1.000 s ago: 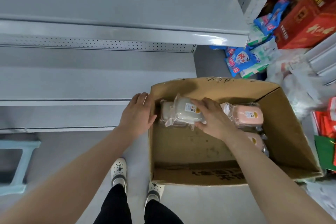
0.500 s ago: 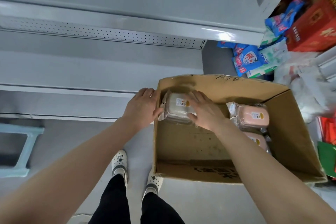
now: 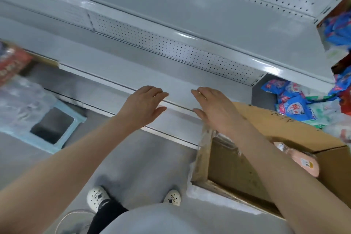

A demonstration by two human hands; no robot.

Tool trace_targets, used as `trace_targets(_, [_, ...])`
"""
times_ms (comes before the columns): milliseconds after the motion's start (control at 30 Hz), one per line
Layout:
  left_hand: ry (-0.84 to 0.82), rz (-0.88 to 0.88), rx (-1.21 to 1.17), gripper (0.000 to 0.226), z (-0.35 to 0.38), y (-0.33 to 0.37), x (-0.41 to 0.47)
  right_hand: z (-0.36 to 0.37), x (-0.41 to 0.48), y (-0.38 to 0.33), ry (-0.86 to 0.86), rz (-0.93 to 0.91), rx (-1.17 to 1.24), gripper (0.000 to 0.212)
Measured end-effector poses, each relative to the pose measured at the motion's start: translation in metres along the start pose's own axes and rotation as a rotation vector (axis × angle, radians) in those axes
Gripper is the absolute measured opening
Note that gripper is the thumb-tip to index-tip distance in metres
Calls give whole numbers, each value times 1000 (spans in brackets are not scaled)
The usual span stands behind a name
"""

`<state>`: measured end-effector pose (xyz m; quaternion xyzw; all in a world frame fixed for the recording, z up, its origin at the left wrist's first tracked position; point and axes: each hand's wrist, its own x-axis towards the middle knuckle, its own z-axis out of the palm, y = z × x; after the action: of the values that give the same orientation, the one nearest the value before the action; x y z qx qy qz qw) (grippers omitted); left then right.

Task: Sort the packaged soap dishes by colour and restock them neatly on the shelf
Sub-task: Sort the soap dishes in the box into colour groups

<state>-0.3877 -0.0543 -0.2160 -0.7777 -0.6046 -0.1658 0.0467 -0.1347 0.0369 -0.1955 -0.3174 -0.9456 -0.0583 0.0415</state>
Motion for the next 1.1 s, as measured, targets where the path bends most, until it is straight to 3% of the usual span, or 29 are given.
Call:
trace_targets(433, [60,-488,206,41,-132,-244,-234,-5,240,-294,165,-418,170,49])
trace_targets(633, [23,-650,214,38,-166,-329,-323,6,318,-412,142,-492,261,48])
trace_targets(1100, [-123,-863,165,44,-165,-524,-397,81,500,-555,-49,-583,318,55])
